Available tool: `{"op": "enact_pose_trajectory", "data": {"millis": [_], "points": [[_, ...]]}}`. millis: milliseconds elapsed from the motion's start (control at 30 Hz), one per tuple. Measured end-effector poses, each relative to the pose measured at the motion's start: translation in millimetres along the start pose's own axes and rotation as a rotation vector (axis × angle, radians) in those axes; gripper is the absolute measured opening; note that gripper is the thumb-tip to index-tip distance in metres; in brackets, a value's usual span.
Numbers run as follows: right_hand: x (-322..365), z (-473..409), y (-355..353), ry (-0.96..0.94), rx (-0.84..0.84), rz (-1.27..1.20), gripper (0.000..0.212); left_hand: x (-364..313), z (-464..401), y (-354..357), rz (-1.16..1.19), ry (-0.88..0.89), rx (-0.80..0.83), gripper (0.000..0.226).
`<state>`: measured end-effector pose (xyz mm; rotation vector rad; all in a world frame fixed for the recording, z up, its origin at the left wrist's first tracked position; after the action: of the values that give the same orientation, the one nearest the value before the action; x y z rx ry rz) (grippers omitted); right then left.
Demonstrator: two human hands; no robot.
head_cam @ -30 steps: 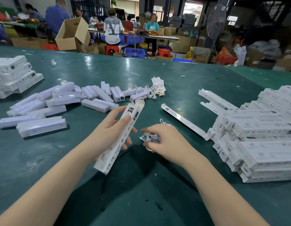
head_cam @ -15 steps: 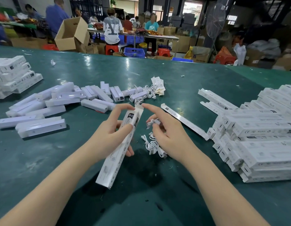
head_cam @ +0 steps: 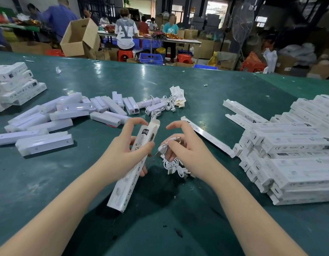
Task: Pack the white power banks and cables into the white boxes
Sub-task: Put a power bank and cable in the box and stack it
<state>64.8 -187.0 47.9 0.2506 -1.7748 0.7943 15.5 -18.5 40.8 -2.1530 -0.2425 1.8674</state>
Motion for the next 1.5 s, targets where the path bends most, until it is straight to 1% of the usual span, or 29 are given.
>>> {"op": "enact_pose_trajectory", "data": {"millis": [100, 200, 267, 400, 500, 567, 600, 700, 767, 867, 1000, 1100, 1167, 1233, 1333, 1367, 1433, 1500], "points": [[2, -1, 0, 0.016, -0.005, -0.107, 0.011, 0, -2, -2, 0.143, -0.041, -0.01, 0.039], [6, 0, 2, -0.002, 0.049, -0.212, 0.007, 0, -3, -1, 0.212, -0.085, -0.016, 0.039], [7, 1, 2, -0.012, 0.062, -0.233, 0.007, 1, -3, -1, 0.238, -0.116, -0.003, 0.043], [11, 2, 1, -0.056, 0.036, -0.283, 0.014, 1, -1, 2, 0.28, -0.142, 0.063, 0.061], [13, 2, 0, -0.078, -0.003, -0.282, 0.019, -1, -2, 5, 0.388, -0.149, 0.064, 0.066], [13, 2, 2, -0.075, -0.018, -0.225, 0.021, -1, -3, 7, 0.452, -0.152, 0.034, 0.062], [13, 3, 3, -0.082, -0.017, -0.154, 0.023, 0, -4, 6, 0.473, -0.16, 0.016, 0.06], [15, 6, 9, -0.16, 0.044, 0.112, 0.042, 2, -4, 5, 0.528, -0.169, -0.009, 0.058], [16, 6, 9, -0.195, 0.063, 0.205, 0.052, 2, -4, 4, 0.568, -0.163, -0.022, 0.056], [17, 4, 6, -0.256, -0.009, 0.288, 0.048, 0, -5, 3, 0.591, -0.169, -0.025, 0.057], [20, 5, 6, -0.346, -0.075, 0.372, 0.037, 0, -5, 1, 0.568, -0.177, -0.025, 0.062], [22, 6, 5, -0.379, -0.128, 0.354, 0.03, 2, -6, -1, 0.571, -0.174, -0.023, 0.062], [22, 6, 3, -0.344, -0.125, 0.25, 0.03, 2, -6, -2, 0.565, -0.184, -0.005, 0.067], [21, 6, 1, -0.27, -0.082, 0.113, 0.03, 1, -6, -3, 0.567, -0.186, 0.015, 0.067], [18, 5, -4, -0.164, -0.035, -0.086, 0.015, -1, -5, -3, 0.547, -0.192, 0.005, 0.057], [18, 4, -7, -0.153, -0.048, -0.119, 0.01, -2, -5, -4, 0.496, -0.19, -0.019, 0.054], [20, 4, -14, -0.164, -0.101, -0.164, 0.005, -4, -3, -7, 0.284, -0.146, -0.101, 0.051], [22, 5, -19, -0.184, -0.175, -0.25, 0.007, -10, -1, -11, 0.085, -0.023, -0.186, 0.046]]}}
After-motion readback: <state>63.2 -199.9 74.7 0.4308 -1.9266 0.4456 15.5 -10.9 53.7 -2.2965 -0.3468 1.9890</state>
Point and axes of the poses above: each hand's wrist, its own z-axis away from the middle knuckle, its own y-axis out of the palm, x = y × z, the point moved 3 cm from there along -z, towards the middle knuckle, and after that the axes turned 8 degrees about x, right-handed, at the moved point
